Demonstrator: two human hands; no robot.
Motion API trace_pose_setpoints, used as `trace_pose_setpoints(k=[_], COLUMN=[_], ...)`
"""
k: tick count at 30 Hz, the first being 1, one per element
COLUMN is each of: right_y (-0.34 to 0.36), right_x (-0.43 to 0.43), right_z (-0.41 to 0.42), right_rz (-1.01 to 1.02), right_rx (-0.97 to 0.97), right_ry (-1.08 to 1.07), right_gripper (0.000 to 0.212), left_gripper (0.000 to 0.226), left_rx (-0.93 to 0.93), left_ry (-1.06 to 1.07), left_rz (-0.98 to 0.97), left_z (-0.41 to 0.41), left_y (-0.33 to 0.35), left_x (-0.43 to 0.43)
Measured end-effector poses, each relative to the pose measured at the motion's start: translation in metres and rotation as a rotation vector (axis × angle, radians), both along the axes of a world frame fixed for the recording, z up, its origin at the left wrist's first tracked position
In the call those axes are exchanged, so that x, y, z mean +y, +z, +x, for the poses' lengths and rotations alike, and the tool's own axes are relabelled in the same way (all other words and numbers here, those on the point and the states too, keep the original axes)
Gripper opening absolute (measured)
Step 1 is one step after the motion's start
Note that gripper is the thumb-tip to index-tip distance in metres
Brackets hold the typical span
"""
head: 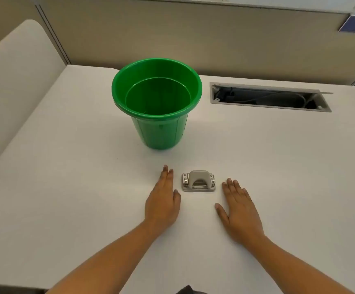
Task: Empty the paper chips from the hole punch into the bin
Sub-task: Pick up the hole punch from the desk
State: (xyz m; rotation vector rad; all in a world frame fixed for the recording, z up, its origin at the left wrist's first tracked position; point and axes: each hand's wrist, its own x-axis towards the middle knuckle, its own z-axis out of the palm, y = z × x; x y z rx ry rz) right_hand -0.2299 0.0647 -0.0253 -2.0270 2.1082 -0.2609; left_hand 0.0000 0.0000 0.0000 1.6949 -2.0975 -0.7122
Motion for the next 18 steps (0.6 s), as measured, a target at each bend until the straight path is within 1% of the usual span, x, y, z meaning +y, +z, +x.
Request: trace_pose_setpoints(k=[1,3,5,7,8,9,10,13,15,16,18], right_y=[0.002,0.003,0.003,0.010,0.013,0.017,0.020,0.031,0.039,0.043,0.052], right_x=[0.001,0.003,0.004,0.001,0.000,0.000,0.001,0.003,0.005,0.006,0.007], right_z=[0.002,0.005,0.012,0.017,0.019,0.022,0.025,0.032,0.036,0.038,0.043], right_rz=[0.012,0.016,0.042,0.026,0.010,-0.004,-0.011,-0.041,-0.050,-0.036,0.010], right_rx=[-0.010,-0.034,-0.105,-0.208,-0.265,-0.336,-0.405,-0.597,-0.707,-0.773,-0.928], right_ry=[-0.004,-0.018,-0.041,-0.081,-0.112,-0.143,-0.182,-0.339,-0.442,-0.478,-0.520], right_gripper=[0.071,0.069,0.065,0.062,0.060,0.059,0.057,0.052,0.042,0.036,0.029], left_gripper=[0.061,0.056,0.042,0.036,0.035,0.033,0.031,0.019,0.017,0.017,0.017], left_rx=[0.074,0.078,-0.093,-0.264,-0.302,-0.304,-0.282,-0.106,0.007,0.084,0.322], left_ry=[0.025,-0.026,-0.156,-0.238,-0.255,-0.261,-0.250,-0.157,-0.107,-0.079,0.002], left_rz=[0.016,0.039,0.017,-0.069,-0.081,-0.054,0.010,0.286,0.377,0.409,0.482], left_z=[-0.007,-0.020,-0.034,-0.041,-0.042,-0.045,-0.046,-0.045,-0.041,-0.039,-0.036], left_y=[0.005,0.015,0.027,0.034,0.035,0.035,0.035,0.032,0.032,0.033,0.040], left_x=[-0.005,-0.017,-0.031,-0.043,-0.047,-0.048,-0.049,-0.048,-0.039,-0.033,-0.016])
